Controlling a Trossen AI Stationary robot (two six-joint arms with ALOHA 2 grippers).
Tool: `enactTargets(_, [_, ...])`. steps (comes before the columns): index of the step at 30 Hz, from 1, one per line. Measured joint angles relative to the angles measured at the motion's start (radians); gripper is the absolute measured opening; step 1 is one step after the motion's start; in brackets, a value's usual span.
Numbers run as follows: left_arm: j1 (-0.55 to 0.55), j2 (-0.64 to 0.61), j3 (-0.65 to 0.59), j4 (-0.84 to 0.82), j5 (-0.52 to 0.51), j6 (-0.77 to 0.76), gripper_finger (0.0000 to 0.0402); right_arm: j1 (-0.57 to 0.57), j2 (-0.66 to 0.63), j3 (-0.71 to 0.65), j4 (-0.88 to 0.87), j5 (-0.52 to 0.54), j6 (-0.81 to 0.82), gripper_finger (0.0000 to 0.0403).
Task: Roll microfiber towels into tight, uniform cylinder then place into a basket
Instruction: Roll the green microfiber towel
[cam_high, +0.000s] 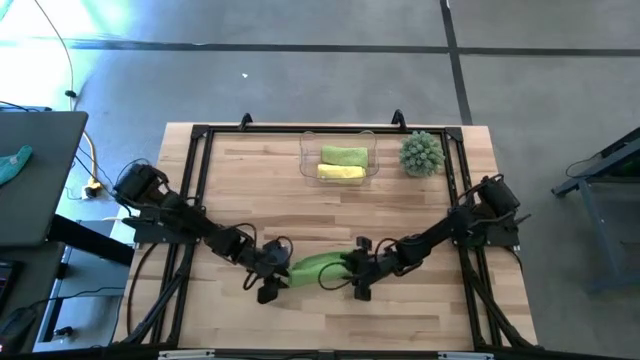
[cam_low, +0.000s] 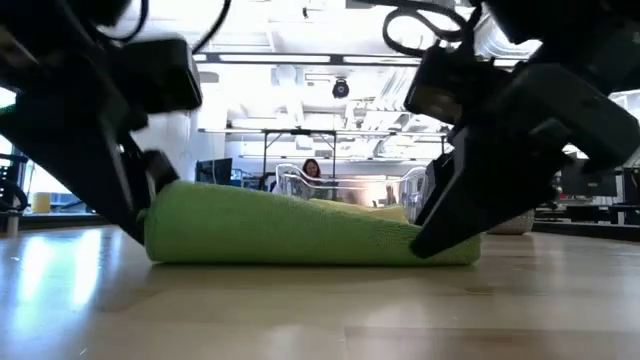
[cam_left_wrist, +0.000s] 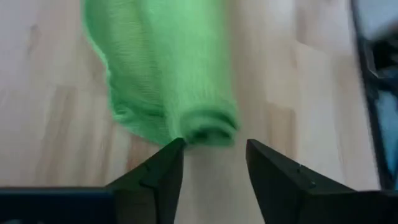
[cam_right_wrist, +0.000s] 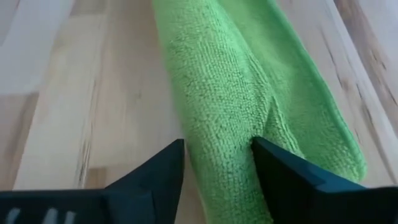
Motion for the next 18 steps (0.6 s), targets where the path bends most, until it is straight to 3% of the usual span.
enactTargets(5, [0.000, -0.126, 0.004, -0.099, -0.022, 0.128, 0.0179, -0.029, 0.002, 0.000, 0.000, -0.040, 0.098, 0.0137])
enactTargets(9, [-0.023, -0.195, 0.004, -0.059, -0.151, 0.208, 0.0181, -0.059, 0.002, -0.001, 0.016, -0.122, 0.160, 0.0101])
enactTargets(15, [-0.089, -0.151, 0.005, 0.061, -0.398, 0.352, 0.0181, -0.127, 0.007, -0.004, 0.064, -0.324, 0.229, 0.0064])
enactTargets(18, [-0.112, -0.092, 0.005, 0.108, -0.465, 0.423, 0.0181, -0.159, 0.008, -0.005, 0.070, -0.387, 0.254, 0.0058])
